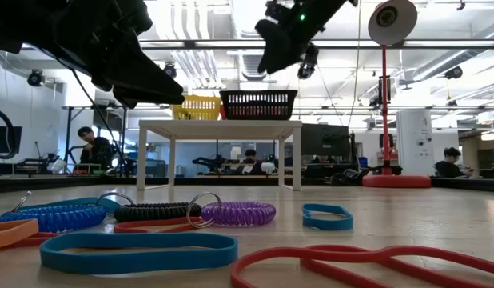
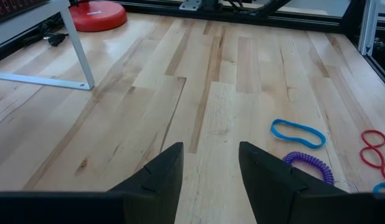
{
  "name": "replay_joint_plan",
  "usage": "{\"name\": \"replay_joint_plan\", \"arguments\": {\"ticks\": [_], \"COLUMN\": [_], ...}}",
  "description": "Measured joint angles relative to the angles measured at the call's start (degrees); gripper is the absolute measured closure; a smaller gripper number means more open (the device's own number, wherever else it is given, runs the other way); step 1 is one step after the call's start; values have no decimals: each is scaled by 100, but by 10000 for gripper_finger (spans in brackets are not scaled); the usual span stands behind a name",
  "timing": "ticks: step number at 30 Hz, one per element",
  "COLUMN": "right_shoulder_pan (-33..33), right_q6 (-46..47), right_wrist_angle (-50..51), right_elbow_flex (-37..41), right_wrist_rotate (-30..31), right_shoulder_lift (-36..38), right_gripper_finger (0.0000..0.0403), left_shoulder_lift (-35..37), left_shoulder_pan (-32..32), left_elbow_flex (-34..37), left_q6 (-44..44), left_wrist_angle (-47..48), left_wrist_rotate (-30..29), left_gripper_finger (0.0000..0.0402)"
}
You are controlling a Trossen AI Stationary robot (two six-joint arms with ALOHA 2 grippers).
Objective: Pick & Place Office Desk Supplies
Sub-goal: Put the blue spring keychain into the yellow bin on the shelf
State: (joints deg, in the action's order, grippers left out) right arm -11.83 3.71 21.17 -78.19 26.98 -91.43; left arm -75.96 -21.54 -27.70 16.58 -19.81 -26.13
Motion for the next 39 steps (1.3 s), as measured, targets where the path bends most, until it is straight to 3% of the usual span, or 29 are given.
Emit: {"name": "replay_joint_plan", "arguments": {"ticks": [9, 19, 30, 39], "right_shoulder_pan": [527, 1497, 2340, 2787], "right_q6": [27, 80, 704, 1325], "right_wrist_angle": [-13, -11, -19, -47], "right_elbow_flex": [0, 115, 629, 1075], "right_wrist_rotate": [9, 16, 595, 625], "right_shoulder_lift": [565, 629, 629, 622], "right_gripper_finger": [226, 250, 274, 289], "left_shoulder_lift": [0, 0, 0, 0], "left_shoulder_pan": [0, 1, 0, 0], "left_elbow_flex": [0, 0, 0, 0], "left_q6": [2, 24, 37, 42], "left_wrist_angle": [-2, -2, -4, -4], "left_wrist_rotate": [0, 0, 0, 0], "left_gripper_finger": [238, 238, 238, 238]}}
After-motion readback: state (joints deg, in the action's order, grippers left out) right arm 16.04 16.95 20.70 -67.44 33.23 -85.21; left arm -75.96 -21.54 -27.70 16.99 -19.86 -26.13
